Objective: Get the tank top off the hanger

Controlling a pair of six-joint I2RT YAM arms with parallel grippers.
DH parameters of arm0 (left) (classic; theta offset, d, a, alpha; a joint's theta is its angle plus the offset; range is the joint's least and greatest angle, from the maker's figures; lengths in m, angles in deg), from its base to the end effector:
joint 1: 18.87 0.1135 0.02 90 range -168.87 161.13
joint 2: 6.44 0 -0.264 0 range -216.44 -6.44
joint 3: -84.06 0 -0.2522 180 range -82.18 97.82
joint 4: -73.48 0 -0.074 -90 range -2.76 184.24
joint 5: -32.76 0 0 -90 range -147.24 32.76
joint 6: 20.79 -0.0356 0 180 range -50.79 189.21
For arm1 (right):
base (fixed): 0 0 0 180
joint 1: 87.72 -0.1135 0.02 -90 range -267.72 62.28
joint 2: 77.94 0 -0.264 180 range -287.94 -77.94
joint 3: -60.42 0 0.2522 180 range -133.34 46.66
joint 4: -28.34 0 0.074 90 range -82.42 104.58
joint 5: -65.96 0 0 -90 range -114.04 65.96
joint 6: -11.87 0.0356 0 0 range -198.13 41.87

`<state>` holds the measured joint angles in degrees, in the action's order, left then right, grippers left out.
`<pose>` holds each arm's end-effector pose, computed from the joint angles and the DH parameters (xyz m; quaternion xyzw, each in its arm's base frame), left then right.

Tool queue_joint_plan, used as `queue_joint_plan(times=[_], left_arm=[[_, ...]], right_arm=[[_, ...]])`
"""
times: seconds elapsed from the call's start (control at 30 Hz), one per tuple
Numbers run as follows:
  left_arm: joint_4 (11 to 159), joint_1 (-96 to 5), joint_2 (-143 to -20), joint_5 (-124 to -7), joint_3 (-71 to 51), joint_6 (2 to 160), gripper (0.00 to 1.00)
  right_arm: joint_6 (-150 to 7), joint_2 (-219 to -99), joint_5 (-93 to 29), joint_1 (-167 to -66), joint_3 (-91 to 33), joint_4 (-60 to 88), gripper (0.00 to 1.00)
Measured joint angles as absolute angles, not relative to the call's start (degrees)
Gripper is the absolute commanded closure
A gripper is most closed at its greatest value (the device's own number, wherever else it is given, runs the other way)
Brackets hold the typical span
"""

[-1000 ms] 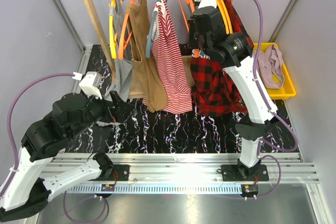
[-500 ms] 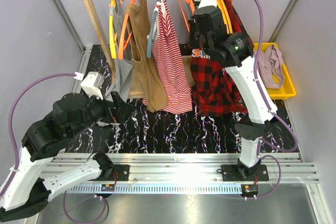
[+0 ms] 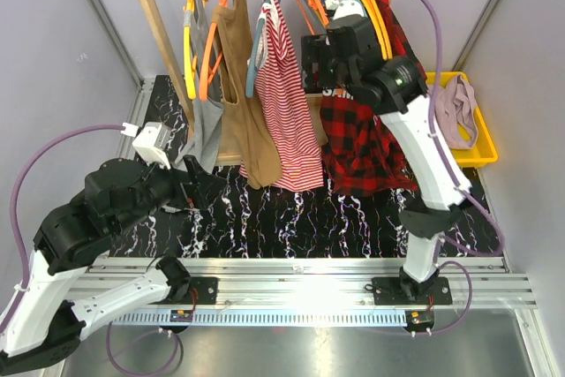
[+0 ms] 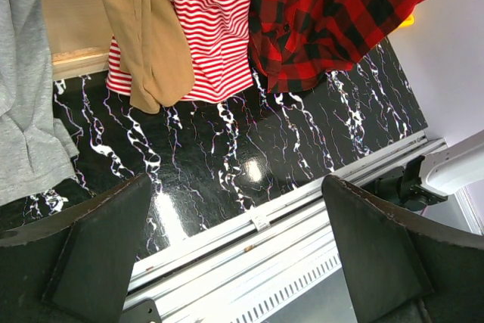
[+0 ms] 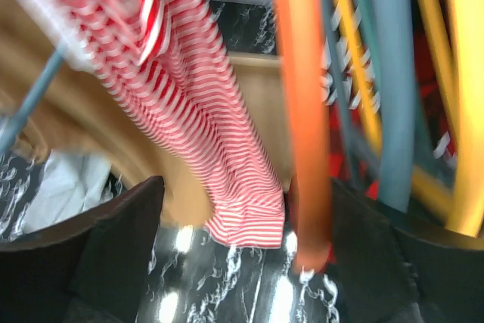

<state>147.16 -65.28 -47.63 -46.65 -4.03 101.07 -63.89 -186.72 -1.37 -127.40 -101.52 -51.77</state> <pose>0.0608 -0.0544 0.4401 0.0546 0.8299 -0.2874 0.4751 0.2792 0.2138 0.5169 -0.0838 0.8379 0.0831 0.5329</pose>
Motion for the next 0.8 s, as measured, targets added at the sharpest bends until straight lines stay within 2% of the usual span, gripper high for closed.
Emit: queue_joint_plan(times=[0.07,0.23,0.33,0.43,0.57,0.8], left_arm=[[147.16,-65.26,-47.52,-46.67,-4.03,101.07,0.01],[147.14,-65.26,-46.99,-46.80,-4.01,101.07,0.01],[147.14,-65.26,-47.10,-46.96,-4.01,101.07,0.01],[147.14,-65.28,-47.10,-46.96,-3.99,101.07,0.01],[147.14,-65.26,-47.19,-46.96,-3.99,101.07,0.01],[147.31,-65.26,-47.17,-46.94,-3.90,101.22,0.01]], right_arm=[[-63.20,-182.13,-3.33,-127.47,-95.66,-51.16,0.00],[-59.96,-165.19,-11.05,-128.80,-78.66,-52.29,0.00],[-57.18,-156.05,-14.92,-134.86,-69.55,-52.23,0.00],[-54.26,-152.55,-18.22,-142.24,-64.78,-52.69,0.00],[-51.96,-156.42,-18.68,-149.70,-66.40,-52.36,0.00],[-51.74,-177.19,-9.30,-150.97,-85.37,-51.18,0.00]])
